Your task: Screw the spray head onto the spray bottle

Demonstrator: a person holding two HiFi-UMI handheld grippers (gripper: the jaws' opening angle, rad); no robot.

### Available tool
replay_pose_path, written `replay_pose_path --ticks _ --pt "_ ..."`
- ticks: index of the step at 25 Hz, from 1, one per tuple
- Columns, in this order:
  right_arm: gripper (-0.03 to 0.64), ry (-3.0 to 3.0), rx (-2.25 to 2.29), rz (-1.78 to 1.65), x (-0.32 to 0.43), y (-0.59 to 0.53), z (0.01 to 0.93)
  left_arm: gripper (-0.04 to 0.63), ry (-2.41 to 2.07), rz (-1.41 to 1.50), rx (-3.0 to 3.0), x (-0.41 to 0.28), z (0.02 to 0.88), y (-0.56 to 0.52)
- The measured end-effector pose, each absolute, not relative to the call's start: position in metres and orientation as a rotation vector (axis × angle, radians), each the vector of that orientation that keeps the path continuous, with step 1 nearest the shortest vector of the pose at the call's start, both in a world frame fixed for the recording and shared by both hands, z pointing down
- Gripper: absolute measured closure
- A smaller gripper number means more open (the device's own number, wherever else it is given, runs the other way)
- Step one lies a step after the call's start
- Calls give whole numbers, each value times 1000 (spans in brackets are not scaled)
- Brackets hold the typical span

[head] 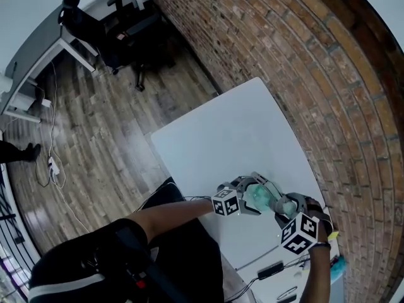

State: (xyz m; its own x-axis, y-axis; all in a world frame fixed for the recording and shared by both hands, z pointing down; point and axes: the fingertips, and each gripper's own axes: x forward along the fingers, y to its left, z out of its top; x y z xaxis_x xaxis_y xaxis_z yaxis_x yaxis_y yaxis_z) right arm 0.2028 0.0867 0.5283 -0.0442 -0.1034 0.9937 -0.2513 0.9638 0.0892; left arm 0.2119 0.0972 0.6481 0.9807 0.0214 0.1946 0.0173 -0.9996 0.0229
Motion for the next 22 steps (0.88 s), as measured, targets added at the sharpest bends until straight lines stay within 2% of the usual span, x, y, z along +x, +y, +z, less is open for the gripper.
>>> replay_pose_path --ticks 17,22 --pt "344 -1614 572 438 197 81 531 84 257 247 3178 224 612 108" --pt "344 -1601 638 500 197 80 530 127 214 273 3211 229 615 104"
